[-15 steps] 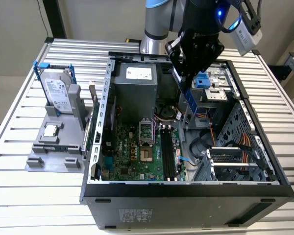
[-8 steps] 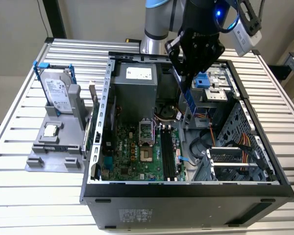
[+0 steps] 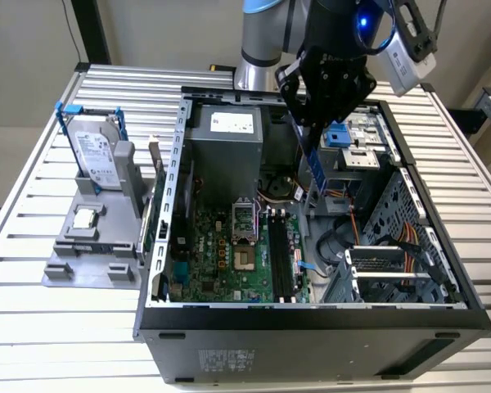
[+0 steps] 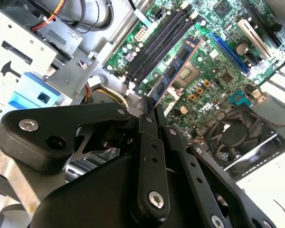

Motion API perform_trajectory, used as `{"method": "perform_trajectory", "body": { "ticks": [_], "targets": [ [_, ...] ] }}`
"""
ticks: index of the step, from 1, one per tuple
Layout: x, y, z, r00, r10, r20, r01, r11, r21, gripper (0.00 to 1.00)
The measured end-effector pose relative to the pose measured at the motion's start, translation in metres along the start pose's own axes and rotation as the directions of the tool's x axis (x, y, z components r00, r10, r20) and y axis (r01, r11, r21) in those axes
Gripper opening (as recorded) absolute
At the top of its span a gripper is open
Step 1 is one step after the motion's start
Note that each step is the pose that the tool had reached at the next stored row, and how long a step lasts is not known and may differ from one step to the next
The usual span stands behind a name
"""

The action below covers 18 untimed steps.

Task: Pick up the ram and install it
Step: 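Insert the ram into the slot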

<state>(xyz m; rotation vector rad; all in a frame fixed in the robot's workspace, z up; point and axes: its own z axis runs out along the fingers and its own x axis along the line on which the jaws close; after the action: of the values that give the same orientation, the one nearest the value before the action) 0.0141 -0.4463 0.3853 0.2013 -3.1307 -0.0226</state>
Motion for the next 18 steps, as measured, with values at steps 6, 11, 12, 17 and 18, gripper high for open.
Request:
{"method": "perform_trajectory", "body": {
  "ticks": [6, 11, 12, 17, 18],
  "targets": [
    [0.0, 0.0, 0.0, 0.9998, 0.022, 0.0003, -0.022, 0.9998, 0.0, 0.0],
    [0.0, 0.0, 0.0, 0.9989, 0.046, 0.0007, -0.046, 0.9989, -0.0001, 0.0],
    [0.0, 0.0, 0.0, 0.9987, 0.051, 0.0007, -0.051, 0.9987, -0.0001, 0.0],
    [0.0, 0.0, 0.0, 0.9972, 0.074, 0.001, -0.074, 0.9972, -0.0002, 0.0],
    [0.0, 0.0, 0.0, 0.9969, 0.079, 0.0011, -0.079, 0.9969, -0.0002, 0.0]
  ]
}}
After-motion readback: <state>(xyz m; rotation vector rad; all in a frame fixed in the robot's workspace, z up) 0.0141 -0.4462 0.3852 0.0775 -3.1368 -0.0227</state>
